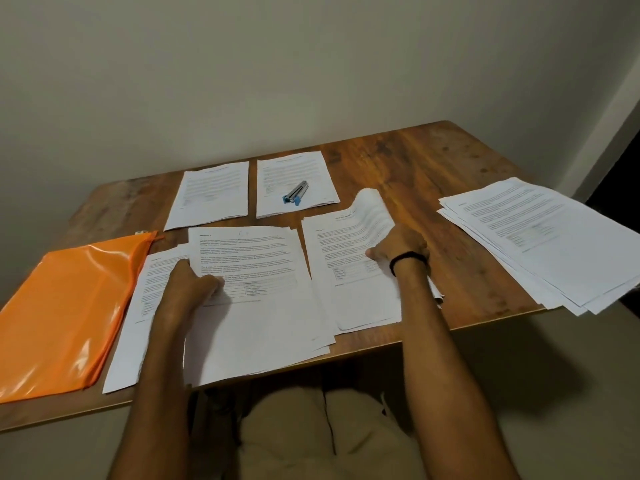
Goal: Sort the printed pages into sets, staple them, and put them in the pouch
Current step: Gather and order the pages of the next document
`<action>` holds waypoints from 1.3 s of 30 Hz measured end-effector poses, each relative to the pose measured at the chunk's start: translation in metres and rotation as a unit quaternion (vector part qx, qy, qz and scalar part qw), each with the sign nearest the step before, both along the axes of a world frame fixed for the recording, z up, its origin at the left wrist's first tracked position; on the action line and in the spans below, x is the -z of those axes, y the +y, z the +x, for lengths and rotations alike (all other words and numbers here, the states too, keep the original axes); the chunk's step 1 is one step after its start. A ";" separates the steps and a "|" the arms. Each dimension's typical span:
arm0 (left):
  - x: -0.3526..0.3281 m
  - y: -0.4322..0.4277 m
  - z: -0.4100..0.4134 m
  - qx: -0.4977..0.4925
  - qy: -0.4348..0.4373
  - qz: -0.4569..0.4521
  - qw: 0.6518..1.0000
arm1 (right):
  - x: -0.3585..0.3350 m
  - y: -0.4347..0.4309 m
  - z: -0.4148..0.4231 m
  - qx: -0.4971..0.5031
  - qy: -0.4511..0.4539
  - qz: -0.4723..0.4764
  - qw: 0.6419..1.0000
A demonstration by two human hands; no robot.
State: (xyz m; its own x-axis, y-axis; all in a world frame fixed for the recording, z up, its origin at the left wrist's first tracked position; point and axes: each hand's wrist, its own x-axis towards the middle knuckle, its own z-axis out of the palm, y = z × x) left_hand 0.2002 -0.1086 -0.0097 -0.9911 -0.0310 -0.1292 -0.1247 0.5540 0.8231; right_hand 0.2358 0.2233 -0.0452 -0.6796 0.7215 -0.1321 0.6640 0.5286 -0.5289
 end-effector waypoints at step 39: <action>0.040 0.105 -0.008 0.048 -0.030 0.120 0.991 | 0.013 -0.030 0.012 -0.079 0.057 -0.061 0.993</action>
